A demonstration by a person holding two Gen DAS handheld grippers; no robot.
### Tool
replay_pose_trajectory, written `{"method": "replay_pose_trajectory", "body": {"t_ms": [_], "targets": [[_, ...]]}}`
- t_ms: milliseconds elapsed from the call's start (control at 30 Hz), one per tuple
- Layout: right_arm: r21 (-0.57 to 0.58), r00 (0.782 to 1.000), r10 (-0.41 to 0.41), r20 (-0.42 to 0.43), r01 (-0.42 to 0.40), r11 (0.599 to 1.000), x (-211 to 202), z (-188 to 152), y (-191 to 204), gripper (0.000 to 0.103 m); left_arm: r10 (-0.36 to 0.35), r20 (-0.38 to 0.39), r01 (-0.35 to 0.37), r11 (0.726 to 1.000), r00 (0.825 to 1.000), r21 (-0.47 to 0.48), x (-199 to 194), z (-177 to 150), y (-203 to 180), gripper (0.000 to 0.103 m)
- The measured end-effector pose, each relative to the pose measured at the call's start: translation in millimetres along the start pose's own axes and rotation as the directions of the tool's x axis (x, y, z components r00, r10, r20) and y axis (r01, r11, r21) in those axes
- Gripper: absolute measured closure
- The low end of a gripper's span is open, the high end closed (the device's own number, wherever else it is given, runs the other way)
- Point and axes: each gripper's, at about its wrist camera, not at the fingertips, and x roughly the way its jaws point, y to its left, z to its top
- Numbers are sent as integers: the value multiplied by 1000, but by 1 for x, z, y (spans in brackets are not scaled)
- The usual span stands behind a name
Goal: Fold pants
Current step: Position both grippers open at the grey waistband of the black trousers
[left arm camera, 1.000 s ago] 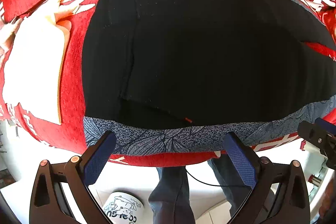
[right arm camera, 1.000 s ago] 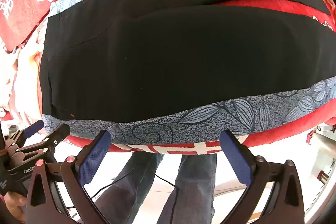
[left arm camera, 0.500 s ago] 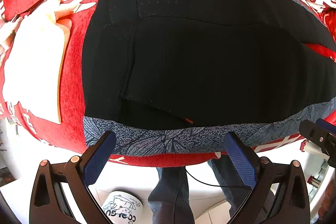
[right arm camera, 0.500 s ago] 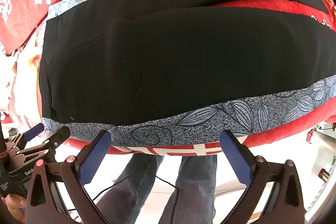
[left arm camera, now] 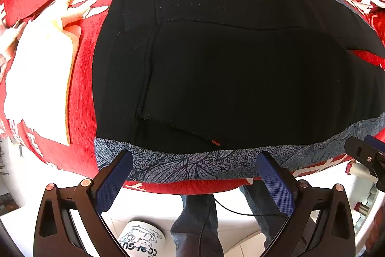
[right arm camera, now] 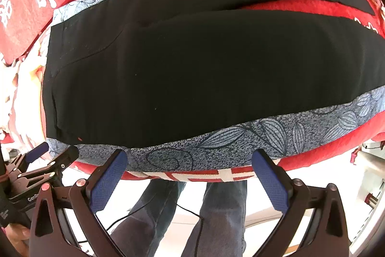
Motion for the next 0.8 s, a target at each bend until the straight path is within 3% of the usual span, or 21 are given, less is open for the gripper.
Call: {"method": "replay_pose_trajectory", "body": {"t_ms": [433, 800], "targets": [[-25, 999, -1, 36, 2, 1000, -7, -2, -6, 0, 8, 50, -8, 1000, 999, 3, -4, 10, -5, 0], [-97, 996, 2, 87, 7, 995, -12, -3, -13, 0, 48, 122, -36, 994, 991, -99, -20, 7, 6, 0]]}}
